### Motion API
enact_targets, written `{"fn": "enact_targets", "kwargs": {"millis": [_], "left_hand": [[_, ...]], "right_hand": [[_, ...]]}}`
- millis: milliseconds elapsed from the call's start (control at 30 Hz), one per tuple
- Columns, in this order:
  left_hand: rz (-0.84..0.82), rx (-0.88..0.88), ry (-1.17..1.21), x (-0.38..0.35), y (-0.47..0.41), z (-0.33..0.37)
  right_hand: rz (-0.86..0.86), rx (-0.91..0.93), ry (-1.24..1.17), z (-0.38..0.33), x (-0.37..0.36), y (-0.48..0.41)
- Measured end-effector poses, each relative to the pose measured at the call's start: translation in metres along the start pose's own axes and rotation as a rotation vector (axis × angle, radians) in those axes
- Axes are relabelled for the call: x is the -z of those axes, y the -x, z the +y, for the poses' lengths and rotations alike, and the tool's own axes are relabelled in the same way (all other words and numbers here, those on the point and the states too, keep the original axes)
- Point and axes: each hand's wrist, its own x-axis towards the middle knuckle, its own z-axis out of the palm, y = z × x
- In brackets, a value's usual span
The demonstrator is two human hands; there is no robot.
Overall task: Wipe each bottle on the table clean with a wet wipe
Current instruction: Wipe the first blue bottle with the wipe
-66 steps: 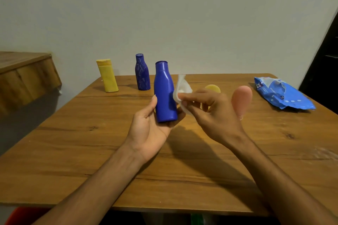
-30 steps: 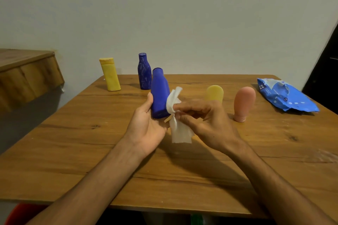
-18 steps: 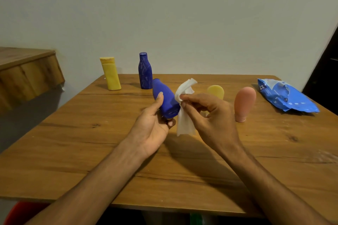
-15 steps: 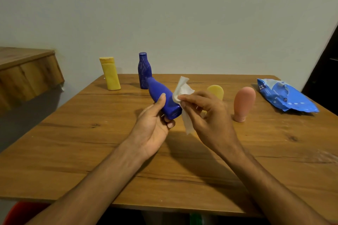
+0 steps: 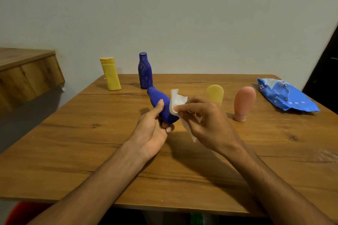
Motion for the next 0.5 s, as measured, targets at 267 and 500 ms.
{"fn": "enact_targets", "kwargs": {"millis": [267,500], "left_hand": [[-0.063,0.024,0.051,-0.0034,0.0034,0.0023],[-0.071,0.062,0.107,-0.0038,0.0066,0.0059]], "right_hand": [[0.173,0.118,-0.054,-0.0046,-0.0059,0.0057],[0.126,0.155,-0.014,-0.0056,-0.0093,0.0045]]}}
